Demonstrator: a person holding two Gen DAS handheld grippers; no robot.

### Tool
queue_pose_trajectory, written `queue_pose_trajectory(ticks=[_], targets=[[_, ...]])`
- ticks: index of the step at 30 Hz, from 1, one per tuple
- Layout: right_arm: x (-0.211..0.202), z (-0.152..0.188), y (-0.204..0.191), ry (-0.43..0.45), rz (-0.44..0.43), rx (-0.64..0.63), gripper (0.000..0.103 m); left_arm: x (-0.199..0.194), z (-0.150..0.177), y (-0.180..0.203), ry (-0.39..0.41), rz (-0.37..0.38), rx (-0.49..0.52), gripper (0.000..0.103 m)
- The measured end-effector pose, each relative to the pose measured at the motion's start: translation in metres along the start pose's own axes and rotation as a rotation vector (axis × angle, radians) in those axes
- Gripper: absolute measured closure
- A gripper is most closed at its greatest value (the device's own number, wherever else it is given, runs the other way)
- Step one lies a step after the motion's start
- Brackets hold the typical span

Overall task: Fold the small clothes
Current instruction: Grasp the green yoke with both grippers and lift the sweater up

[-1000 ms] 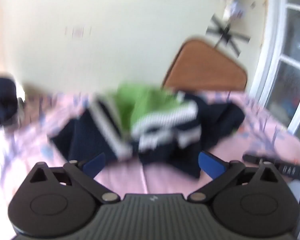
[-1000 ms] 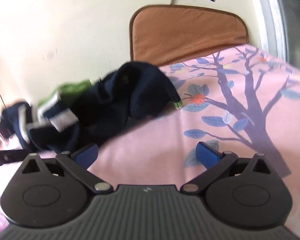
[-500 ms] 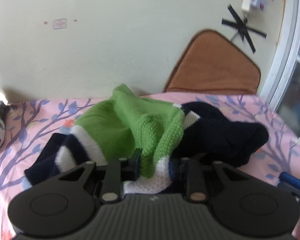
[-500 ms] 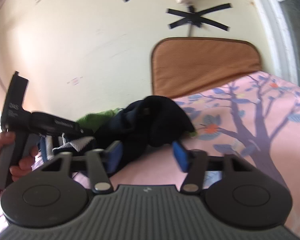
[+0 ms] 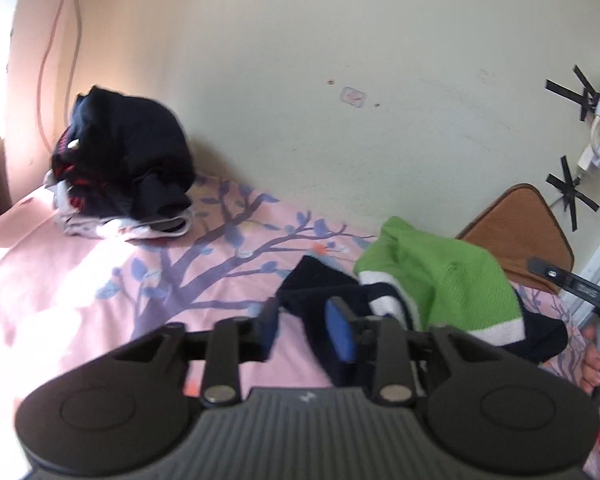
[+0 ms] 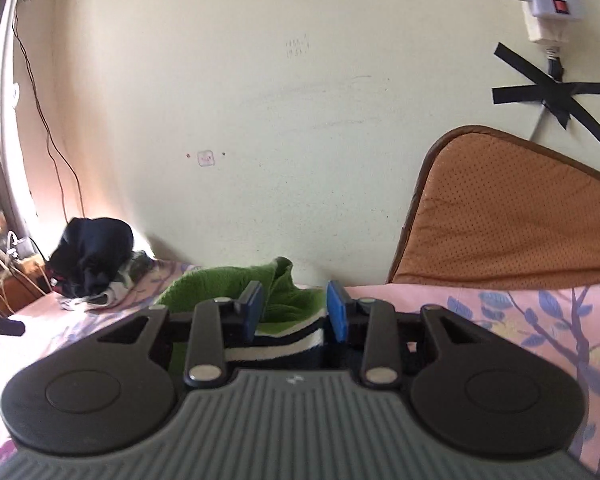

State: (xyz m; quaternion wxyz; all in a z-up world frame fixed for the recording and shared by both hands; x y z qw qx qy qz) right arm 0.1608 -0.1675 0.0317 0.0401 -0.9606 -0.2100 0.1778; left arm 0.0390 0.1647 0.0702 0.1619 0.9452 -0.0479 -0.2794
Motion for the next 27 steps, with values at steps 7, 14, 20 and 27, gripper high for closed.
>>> queue_pose_trajectory(ticks=[7,14,20,27], targets=[[0.049,0.027,0.006,-0.158,0.106,-0.126,0.063,0.064,-0.001,0.140,-0.040,0.139,0.291,0.018],[0.046,0.036,0.019,-0.172,0.082,-0.076,0.063,0.127,0.034,0.198,-0.190,0.129,0.521,0.004],[0.074,-0.008,0.028,-0.269,-0.012,0.070,0.045,0.145,0.044,0.173,-0.250,0.007,0.549,0.086],[0.132,0.010,0.013,-0.573,-0.026,0.112,0.029,0.101,0.007,0.075,-0.143,-0.055,0.231,0.096]])
Point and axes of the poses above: each gripper's, at about its wrist camera, not at the fingertips, and x roughly the way its jaws point, y to its right, z to its underside, the point moved 7 cm from there along x, roughly the way its jaws point, and after that the axes turned 5 degrees about z, right-handed, at the moved point
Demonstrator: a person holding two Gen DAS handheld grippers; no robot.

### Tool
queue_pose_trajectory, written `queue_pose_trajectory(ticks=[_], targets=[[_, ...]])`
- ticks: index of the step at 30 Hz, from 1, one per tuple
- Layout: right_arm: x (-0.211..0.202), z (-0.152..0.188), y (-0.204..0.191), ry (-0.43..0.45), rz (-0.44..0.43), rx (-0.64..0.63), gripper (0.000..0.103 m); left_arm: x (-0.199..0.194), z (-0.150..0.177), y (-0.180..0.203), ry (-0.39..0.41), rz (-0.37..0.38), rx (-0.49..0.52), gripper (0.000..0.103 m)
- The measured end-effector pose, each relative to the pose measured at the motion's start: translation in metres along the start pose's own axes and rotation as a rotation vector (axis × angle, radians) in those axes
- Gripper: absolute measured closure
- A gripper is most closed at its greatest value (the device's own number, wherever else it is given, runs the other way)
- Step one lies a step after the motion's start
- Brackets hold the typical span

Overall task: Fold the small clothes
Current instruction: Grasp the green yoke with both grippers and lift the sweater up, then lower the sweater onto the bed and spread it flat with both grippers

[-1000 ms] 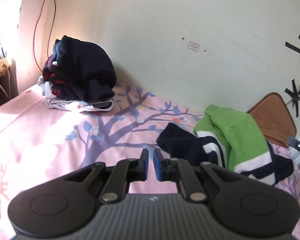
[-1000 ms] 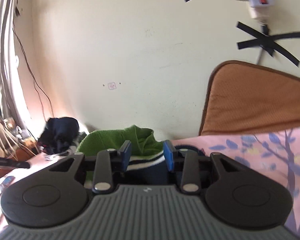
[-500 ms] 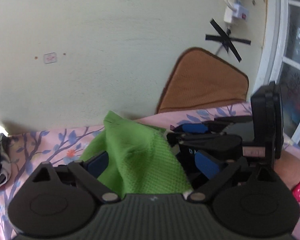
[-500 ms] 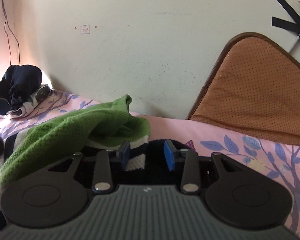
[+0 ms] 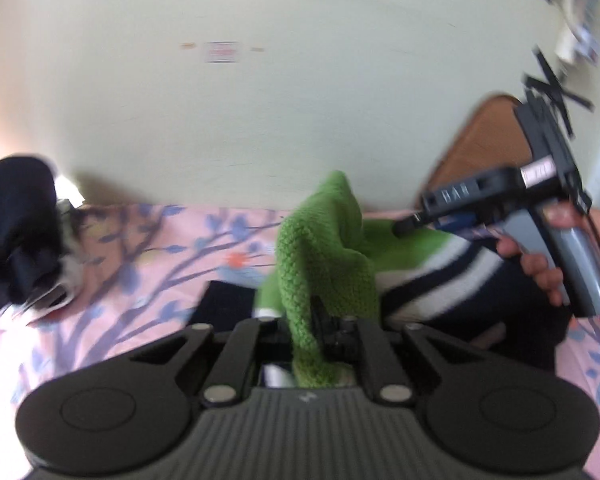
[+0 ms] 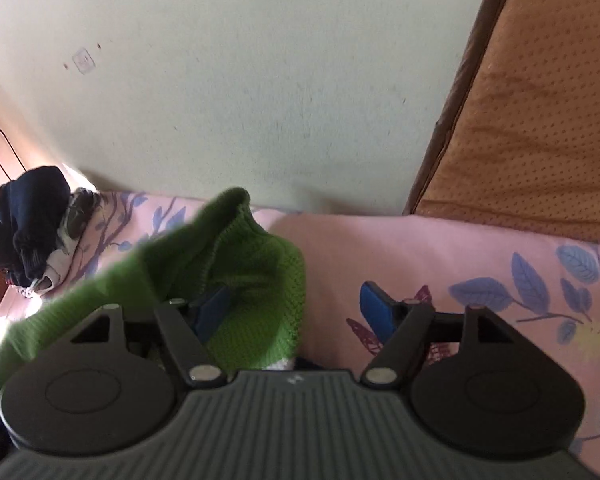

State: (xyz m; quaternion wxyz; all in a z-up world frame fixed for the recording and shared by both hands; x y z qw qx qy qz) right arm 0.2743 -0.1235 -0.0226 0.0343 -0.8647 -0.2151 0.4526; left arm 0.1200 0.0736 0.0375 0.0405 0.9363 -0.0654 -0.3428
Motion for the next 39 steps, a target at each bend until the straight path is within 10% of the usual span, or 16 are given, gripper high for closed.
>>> queue_pose_trajectory(ticks=[3,4,5,10,18,25,32,39], targets=[[0.022,0.008,-0.008,-0.069,-0.039,0.022,0.044,-0.004,0.007,-0.026,-0.005,-0.020,-0.060,0.096],[0.026,0.012,-0.012,-0.072,-0.041,0.023,0.086,-0.003,0.007,-0.032,-0.008,-0.023,-0.072,0.096],[0.026,0.016,-0.017,-0.065,-0.050,0.021,0.096,-0.004,0.007,-0.036,-0.002,-0.022,-0.083,0.097],[-0.070,0.017,-0.039,0.258,-0.046,-0.051,0.096,-0.053,-0.016,-0.049,0.154,-0.053,-0.099,0.097],[-0.342,0.035,-0.099,0.813,0.080,-0.227,0.096,-0.201,-0.091,-0.061,0.491,-0.042,-0.075,0.097],[-0.520,0.089,-0.169,1.088,0.123,-0.321,0.096,-0.356,-0.122,-0.032,0.807,0.013,-0.009,0.097],[-0.606,0.082,-0.170,1.149,0.097,-0.354,0.096,-0.429,-0.132,-0.001,0.977,-0.008,0.037,0.097],[-0.538,0.045,-0.101,0.982,0.099,-0.287,0.096,-0.339,-0.135,0.022,0.777,-0.024,0.025,0.097]])
Point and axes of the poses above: each gripper's, at about its wrist camera, not at the fingertips, and x roughly the way its jaws point, y to its right, z to its underside, the point moved 7 cm from there along x, roughly the way its jaws point, and after that the axes turned 5 degrees about z, right-handed, at the moved point
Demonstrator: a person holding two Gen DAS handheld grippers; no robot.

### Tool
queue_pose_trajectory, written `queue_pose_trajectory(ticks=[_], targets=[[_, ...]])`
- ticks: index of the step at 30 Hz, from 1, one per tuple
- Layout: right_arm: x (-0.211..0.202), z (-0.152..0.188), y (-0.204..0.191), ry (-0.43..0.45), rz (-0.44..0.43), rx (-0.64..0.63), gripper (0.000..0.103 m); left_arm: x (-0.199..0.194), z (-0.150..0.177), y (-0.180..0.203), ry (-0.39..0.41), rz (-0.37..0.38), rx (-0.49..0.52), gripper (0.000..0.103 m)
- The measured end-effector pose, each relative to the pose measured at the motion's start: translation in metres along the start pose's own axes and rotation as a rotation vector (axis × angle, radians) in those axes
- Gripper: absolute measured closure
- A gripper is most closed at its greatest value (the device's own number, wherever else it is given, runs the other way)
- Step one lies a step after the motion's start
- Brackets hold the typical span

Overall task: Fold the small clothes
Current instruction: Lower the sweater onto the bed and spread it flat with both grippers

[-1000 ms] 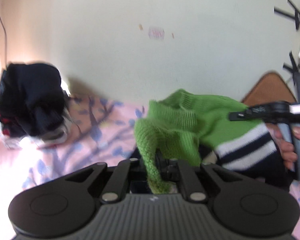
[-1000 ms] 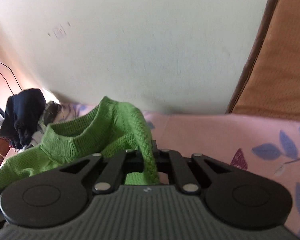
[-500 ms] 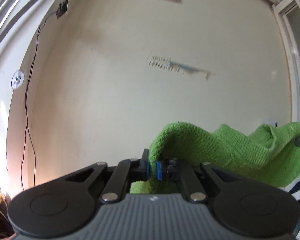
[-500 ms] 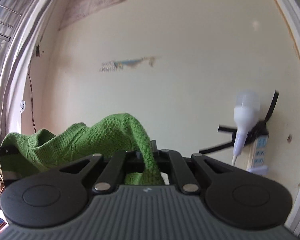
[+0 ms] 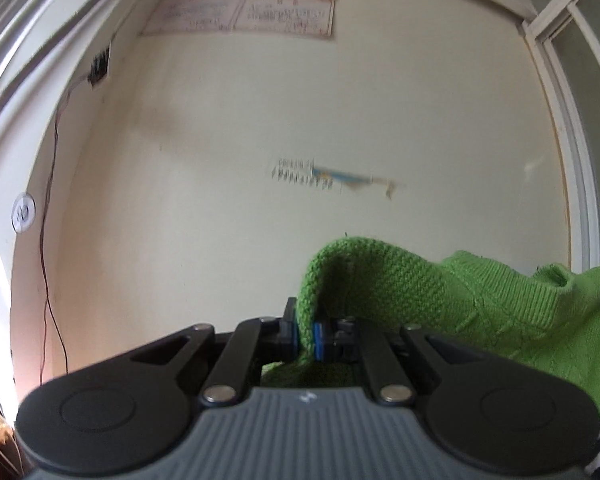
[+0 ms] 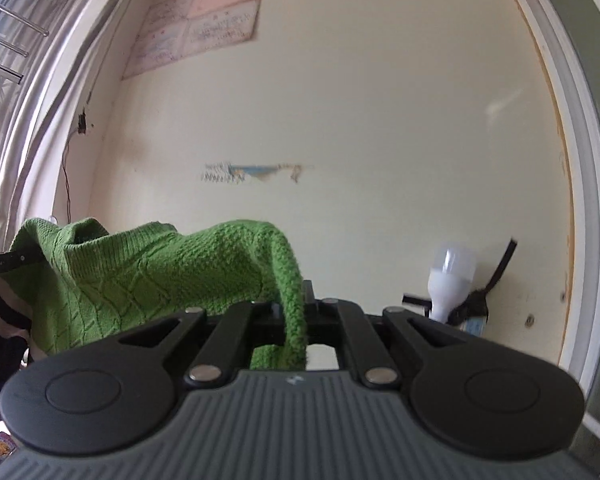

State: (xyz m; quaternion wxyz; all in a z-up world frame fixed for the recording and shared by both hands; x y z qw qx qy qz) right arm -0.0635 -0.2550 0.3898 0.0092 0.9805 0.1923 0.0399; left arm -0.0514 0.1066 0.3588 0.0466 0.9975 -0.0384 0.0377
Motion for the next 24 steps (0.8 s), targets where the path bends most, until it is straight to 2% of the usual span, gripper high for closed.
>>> queue_pose_trajectory(ticks=[3,6,7,8,10,11,12,13,15,16,17,20,22,24], targets=[[0.050,0.071,0.024,-0.167,0.008,0.074,0.096,0.056,0.073,-0.005,-0.158,-0.033,-0.026,0.097],[0.122,0.164,0.039,-0.337,0.030,0.123,0.096,0.121,0.160,-0.015,-0.302,-0.115,-0.034,0.097],[0.144,0.209,0.044,-0.393,0.054,0.153,0.093,0.147,0.193,-0.020,-0.353,-0.150,-0.031,0.092],[0.164,0.251,0.046,-0.441,0.089,0.154,0.085,0.168,0.227,-0.023,-0.412,-0.180,-0.014,0.092],[0.191,0.333,0.053,-0.581,0.213,0.105,0.068,0.202,0.307,-0.026,-0.655,-0.226,0.028,0.095],[0.196,0.363,0.059,-0.659,0.264,0.114,0.068,0.205,0.332,-0.029,-0.731,-0.222,-0.001,0.096],[0.192,0.383,0.063,-0.708,0.259,0.163,0.068,0.200,0.345,-0.031,-0.743,-0.196,-0.039,0.095],[0.179,0.393,0.065,-0.712,0.218,0.231,0.068,0.192,0.351,-0.031,-0.732,-0.173,-0.047,0.092],[0.147,0.400,0.069,-0.703,0.156,0.296,0.066,0.172,0.352,-0.033,-0.687,-0.159,0.000,0.092],[0.128,0.402,0.069,-0.708,0.125,0.307,0.060,0.163,0.343,-0.036,-0.663,-0.144,0.021,0.092],[0.108,0.403,0.067,-0.714,0.093,0.311,0.057,0.152,0.341,-0.037,-0.652,-0.120,0.030,0.091],[0.058,0.417,0.055,-0.752,0.029,0.277,0.057,0.122,0.343,-0.034,-0.667,-0.023,0.021,0.090],[0.034,0.431,0.041,-0.793,0.004,0.248,0.057,0.102,0.354,-0.027,-0.685,0.018,0.028,0.089],[0.019,0.442,0.016,-0.790,-0.024,0.229,0.058,0.088,0.364,-0.020,-0.694,0.050,0.040,0.088]])
Point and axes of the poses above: each gripper's, at about its wrist camera, not at the fingertips, and x roughly the way its jaws point, y to its right, z to its underside, the point moved 7 cm from there along x, roughly the way its jaws point, and after that the axes turned 5 degrees about z, right-handed, at the moved point
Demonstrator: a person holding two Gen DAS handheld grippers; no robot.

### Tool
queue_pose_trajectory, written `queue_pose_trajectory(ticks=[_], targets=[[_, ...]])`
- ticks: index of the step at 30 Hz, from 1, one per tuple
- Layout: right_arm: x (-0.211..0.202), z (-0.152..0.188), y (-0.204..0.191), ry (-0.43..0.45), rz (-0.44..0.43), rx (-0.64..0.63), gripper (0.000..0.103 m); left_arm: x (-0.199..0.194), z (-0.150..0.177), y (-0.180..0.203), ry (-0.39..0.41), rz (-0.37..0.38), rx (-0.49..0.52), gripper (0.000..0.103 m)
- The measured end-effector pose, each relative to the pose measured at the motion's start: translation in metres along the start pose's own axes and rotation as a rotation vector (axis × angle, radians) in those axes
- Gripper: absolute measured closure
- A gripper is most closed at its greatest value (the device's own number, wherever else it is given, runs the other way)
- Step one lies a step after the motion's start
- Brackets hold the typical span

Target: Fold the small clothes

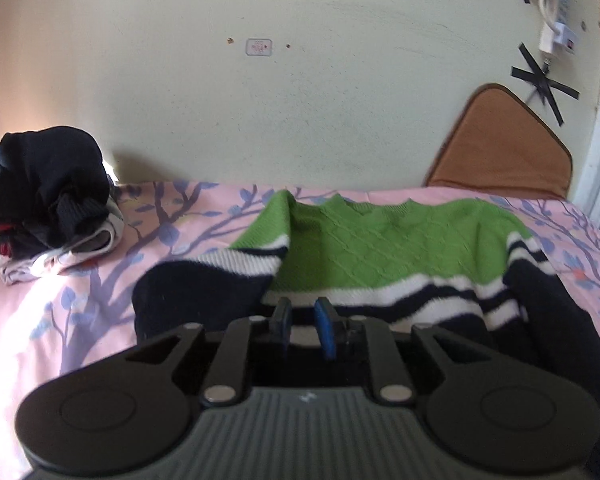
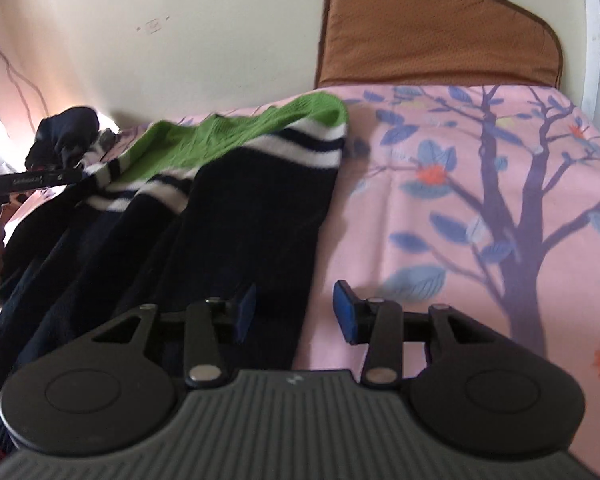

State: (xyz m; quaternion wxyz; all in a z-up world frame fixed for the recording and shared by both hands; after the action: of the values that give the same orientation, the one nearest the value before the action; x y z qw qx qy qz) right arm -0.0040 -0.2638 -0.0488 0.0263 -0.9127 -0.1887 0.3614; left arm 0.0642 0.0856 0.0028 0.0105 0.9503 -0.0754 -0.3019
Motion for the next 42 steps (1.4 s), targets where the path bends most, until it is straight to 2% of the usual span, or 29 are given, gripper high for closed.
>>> queue_pose_trajectory(ticks=[1,2,3,6,8,9,12,13,14,15,16,18,20,21,23,25,28,30,31,32,33,34,35,38,40,42], targets=[[-0.003,0.005,-0.010,0.032,0.019,-0.025,0.071,-0.003,0.010,0.004,0.000,0.007,0.013,0.085],[-0.004,0.009,-0.021,0.042,0.020,-0.049,0.091,-0.004,0.016,0.008,-0.001,0.007,0.025,0.083],[-0.006,0.008,-0.028,0.049,0.022,-0.048,0.098,-0.003,0.022,0.011,-0.005,0.003,0.035,0.079],[-0.019,-0.011,-0.032,0.096,0.136,-0.100,0.098,-0.001,0.037,0.017,-0.033,0.002,0.037,0.077],[-0.029,-0.029,-0.009,0.145,0.276,-0.155,0.098,-0.001,0.045,0.020,-0.040,-0.003,0.040,0.077],[-0.035,-0.042,0.005,0.170,0.377,-0.193,0.098,-0.002,0.046,0.021,-0.038,-0.004,0.046,0.076],[-0.034,-0.065,0.064,0.227,0.817,-0.411,0.097,-0.001,0.046,0.021,-0.036,0.002,0.056,0.070],[-0.028,-0.069,0.087,0.216,0.923,-0.441,0.091,-0.002,0.046,0.022,-0.037,0.002,0.056,0.069],[-0.023,-0.070,0.108,0.180,1.005,-0.416,0.090,-0.006,0.046,0.021,-0.037,0.009,0.053,0.068],[-0.021,-0.070,0.123,0.147,1.041,-0.351,0.087,-0.012,0.045,0.020,-0.032,0.018,0.052,0.067],[-0.023,-0.066,0.126,0.145,0.985,-0.269,0.085,-0.020,0.045,0.018,-0.024,0.025,0.053,0.062],[-0.030,-0.051,0.108,0.176,0.727,-0.128,0.083,-0.038,0.047,0.007,-0.014,0.031,0.058,0.056],[-0.036,-0.029,0.075,0.162,0.491,-0.026,0.071,-0.055,0.053,-0.009,-0.033,0.038,0.041,0.055],[-0.040,-0.017,0.052,0.151,0.380,0.021,0.070,-0.062,0.057,-0.017,-0.054,0.051,0.019,0.055],[-0.047,0.010,0.010,0.123,0.167,0.086,0.067,-0.075,0.068,-0.033,-0.099,0.089,-0.035,0.055],[-0.053,0.032,-0.022,0.093,0.026,0.100,0.062,-0.090,0.082,-0.044,-0.134,0.091,-0.089,0.055],[-0.060,0.057,-0.060,0.079,-0.007,0.075,0.058,-0.105,0.104,-0.056,-0.178,0.092,-0.136,0.055],[-0.057,0.075,-0.071,0.071,0.023,0.044,0.058,-0.113,0.115,-0.056,-0.190,0.091,-0.138,0.055],[-0.060,0.078,-0.073,0.102,0.050,0.009,0.059,-0.118,0.120,-0.051,-0.190,0.079,-0.122,0.055],[-0.059,0.081,-0.080,0.108,0.058,-0.024,0.079,-0.122,0.123,-0.047,-0.189,0.065,-0.103,0.056],[-0.057,0.081,-0.087,0.110,0.061,-0.046,0.093,-0.123,0.126,-0.044,-0.190,0.054,-0.086,0.063],[-0.055,0.079,-0.085,0.112,0.061,-0.043,0.093,-0.126,0.128,-0.035,-0.186,0.045,-0.062,0.087],[-0.051,0.077,-0.082,0.109,0.072,-0.042,0.094,-0.127,0.129,-0.031,-0.180,0.054,-0.042,0.091],[-0.050,0.069,-0.073,0.127,0.140,-0.053,0.094,-0.133,0.131,-0.024,-0.165,0.037,-0.025,0.093],[-0.063,0.063,-0.055,0.148,0.188,-0.045,0.095,-0.140,0.133,-0.023,-0.169,0.088,-0.062,0.094],[-0.072,0.059,-0.043,0.154,0.226,-0.031,0.095,-0.143,0.136,-0.023,-0.169,0.089,-0.069,0.094]])
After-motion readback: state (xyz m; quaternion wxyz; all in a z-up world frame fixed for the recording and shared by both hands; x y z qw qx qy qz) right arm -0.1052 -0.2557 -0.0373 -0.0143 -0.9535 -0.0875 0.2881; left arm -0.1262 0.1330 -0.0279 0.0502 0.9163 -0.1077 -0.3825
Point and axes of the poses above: each gripper's, at about its wrist camera, not at the fingertips, and x roughly the way its jaws point, y to its right, z to its underside, the point moved 7 cm from there along x, roughly the way its jaws point, and after that the axes turned 5 degrees about z, right-handed, at the moved point
